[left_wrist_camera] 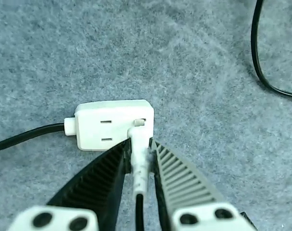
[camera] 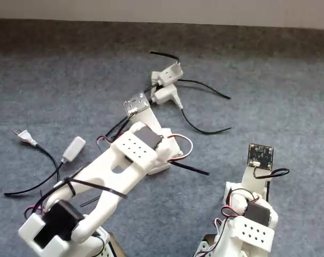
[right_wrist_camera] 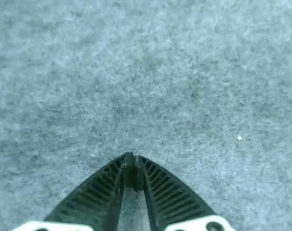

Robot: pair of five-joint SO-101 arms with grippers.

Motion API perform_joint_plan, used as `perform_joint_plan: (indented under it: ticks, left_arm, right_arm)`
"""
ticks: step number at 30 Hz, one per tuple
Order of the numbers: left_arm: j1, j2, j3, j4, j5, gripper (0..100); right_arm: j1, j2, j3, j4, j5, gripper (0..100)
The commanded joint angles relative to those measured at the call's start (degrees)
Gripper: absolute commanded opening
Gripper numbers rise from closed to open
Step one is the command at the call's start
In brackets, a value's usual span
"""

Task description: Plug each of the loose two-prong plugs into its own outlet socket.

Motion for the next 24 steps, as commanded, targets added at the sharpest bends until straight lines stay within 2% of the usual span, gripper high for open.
perform_joint_plan:
  ticks: [1,6,9,24]
  left_arm:
    - [0.92,2.07,-5.32,6.95,0.18,1]
    - [0.92,5.85,-13.85,18.81,-4.84,1]
    - [0.48,8.75,-17.36,22.68,-5.89,1]
    - [-1.45,23.69,-20.53,23.3,-7.56,1]
  right_arm:
    - [0.22,-0.04,0.57,-1.36,-0.44,1.0]
    - [0.22,-0.04,0.57,-1.45,-0.44,1.0]
    - [0.22,-0.04,0.57,-1.45,-0.44,1.0]
    - [0.22,-0.04,0.57,-1.45,-0.09,1.0]
